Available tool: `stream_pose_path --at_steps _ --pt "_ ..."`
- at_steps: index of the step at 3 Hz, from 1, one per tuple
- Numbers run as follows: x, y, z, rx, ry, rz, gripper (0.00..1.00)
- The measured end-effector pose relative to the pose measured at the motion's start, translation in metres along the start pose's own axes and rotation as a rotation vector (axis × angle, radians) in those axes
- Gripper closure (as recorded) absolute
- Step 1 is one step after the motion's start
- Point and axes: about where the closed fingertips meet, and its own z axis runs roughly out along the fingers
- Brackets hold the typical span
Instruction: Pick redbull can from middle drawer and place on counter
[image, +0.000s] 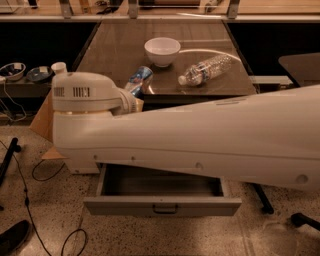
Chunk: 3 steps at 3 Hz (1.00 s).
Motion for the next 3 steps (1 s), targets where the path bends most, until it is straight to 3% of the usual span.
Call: stream_pose_path --at_steps 2,3 --pt "0.028 -0.044 0.02 0.159 0.012 -0.169 1.0" --pt "0.04 -0.066 0.034 0.222 -0.016 -0.252 1.0"
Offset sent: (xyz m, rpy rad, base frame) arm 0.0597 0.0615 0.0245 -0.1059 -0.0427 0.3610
